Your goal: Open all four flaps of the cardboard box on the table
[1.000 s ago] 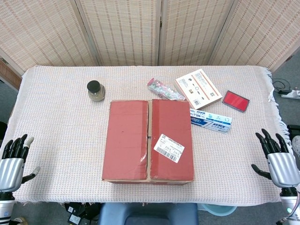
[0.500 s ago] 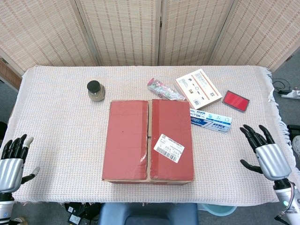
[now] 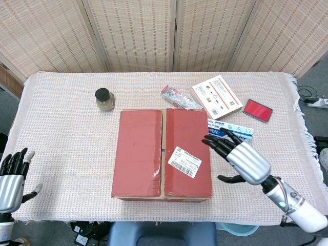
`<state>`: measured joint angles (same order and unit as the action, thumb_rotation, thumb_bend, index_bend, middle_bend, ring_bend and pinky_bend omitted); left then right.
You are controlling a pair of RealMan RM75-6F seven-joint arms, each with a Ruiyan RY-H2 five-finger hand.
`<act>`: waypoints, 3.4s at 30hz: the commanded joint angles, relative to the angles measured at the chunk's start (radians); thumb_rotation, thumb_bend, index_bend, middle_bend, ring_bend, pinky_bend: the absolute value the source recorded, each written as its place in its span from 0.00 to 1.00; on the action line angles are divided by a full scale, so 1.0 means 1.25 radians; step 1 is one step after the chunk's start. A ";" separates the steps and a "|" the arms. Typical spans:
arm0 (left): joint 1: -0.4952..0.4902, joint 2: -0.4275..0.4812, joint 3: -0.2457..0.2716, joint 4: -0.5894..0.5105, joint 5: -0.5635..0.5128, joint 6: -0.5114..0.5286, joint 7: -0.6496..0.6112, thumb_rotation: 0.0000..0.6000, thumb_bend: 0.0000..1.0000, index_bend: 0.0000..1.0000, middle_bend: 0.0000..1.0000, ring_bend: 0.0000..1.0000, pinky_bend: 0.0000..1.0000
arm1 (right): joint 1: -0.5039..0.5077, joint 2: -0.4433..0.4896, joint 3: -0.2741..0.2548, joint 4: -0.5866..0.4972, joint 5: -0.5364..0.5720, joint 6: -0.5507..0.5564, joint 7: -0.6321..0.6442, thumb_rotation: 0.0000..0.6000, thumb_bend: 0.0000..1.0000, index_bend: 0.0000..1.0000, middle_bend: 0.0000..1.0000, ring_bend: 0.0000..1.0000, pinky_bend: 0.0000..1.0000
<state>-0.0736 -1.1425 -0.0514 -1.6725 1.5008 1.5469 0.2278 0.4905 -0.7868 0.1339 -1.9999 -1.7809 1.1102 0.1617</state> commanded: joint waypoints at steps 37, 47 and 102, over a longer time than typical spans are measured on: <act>0.014 0.004 0.001 0.028 -0.020 -0.007 -0.039 1.00 0.27 0.00 0.04 0.06 0.00 | 0.385 -0.220 0.073 0.012 0.212 -0.376 -0.253 0.14 0.14 0.29 0.29 0.28 0.00; 0.015 0.000 0.000 0.038 -0.025 -0.010 -0.045 1.00 0.27 0.00 0.04 0.06 0.00 | 0.374 -0.217 0.044 0.016 0.214 -0.346 -0.268 0.14 0.14 0.38 0.37 0.34 0.00; -0.120 0.104 -0.051 -0.045 0.070 -0.103 -0.119 1.00 0.27 0.04 0.07 0.09 0.00 | -0.086 0.109 -0.116 0.022 0.022 0.189 0.007 0.14 0.14 0.48 0.48 0.47 0.00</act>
<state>-0.2087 -1.0232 -0.1109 -1.7182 1.5708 1.4279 0.0929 0.3969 -0.6409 -0.0003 -1.9877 -1.7594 1.3424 0.1565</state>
